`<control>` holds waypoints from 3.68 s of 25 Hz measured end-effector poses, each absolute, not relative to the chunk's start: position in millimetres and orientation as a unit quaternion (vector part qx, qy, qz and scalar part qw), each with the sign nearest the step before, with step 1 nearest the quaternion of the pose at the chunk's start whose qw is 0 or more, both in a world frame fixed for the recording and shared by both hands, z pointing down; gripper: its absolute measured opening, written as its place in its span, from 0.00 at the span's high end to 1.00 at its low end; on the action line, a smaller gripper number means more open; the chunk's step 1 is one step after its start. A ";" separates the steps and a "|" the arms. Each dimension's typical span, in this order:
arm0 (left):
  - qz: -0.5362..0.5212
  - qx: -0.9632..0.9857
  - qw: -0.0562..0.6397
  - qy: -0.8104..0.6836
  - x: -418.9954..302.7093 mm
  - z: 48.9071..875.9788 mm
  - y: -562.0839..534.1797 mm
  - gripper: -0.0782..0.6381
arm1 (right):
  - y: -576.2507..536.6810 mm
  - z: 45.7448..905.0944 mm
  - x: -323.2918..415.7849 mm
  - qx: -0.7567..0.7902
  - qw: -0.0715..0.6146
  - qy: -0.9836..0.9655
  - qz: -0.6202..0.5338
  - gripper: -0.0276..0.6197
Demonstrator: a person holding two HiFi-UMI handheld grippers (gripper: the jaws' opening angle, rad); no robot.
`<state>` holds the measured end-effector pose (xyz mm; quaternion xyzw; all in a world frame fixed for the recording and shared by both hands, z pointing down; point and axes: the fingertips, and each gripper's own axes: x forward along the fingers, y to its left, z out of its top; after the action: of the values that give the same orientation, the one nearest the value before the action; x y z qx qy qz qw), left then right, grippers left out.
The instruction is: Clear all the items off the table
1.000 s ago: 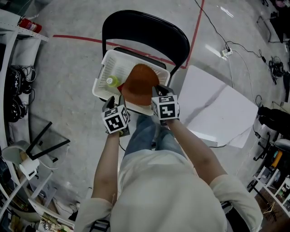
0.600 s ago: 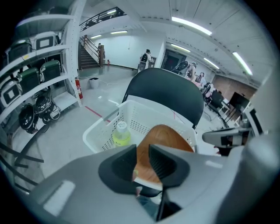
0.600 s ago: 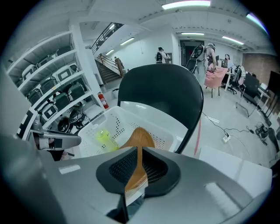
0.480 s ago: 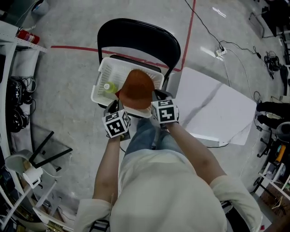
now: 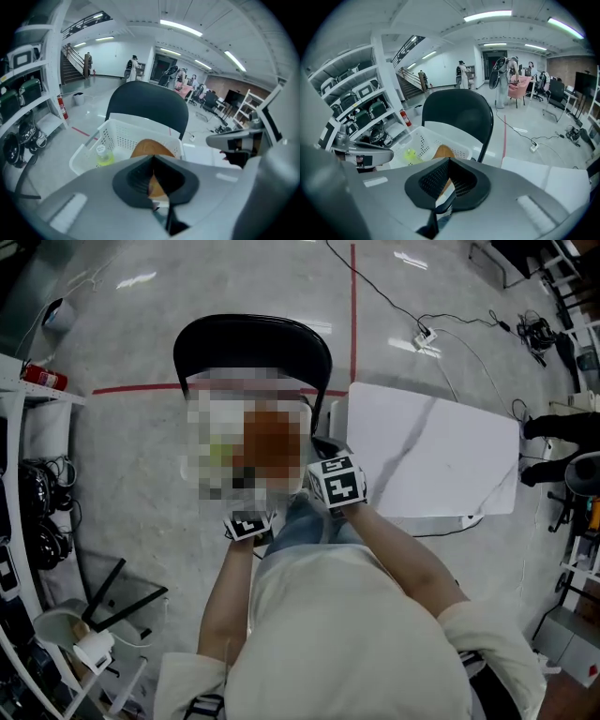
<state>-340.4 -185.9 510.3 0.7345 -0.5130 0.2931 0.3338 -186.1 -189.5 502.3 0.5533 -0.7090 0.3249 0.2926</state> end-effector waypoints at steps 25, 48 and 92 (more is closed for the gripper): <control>0.333 0.865 0.255 -0.277 -163.9 465.1 -121.5 0.88 | -72.6 472.1 -77.5 0.662 0.177 -0.624 0.374 0.96; 0.330 0.873 0.231 -0.274 -101.9 440.7 32.5 0.88 | 84.6 437.8 -17.8 0.682 0.154 -0.628 0.342 0.96; 0.309 0.918 0.168 -0.184 -6.1 411.2 220.6 0.88 | 271.9 402.3 64.1 0.752 0.106 -0.586 0.282 0.96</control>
<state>-6.1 220.6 411.2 0.9181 -0.1835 0.3086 0.1681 64.1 271.9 402.3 0.7518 -0.5864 0.2822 0.1060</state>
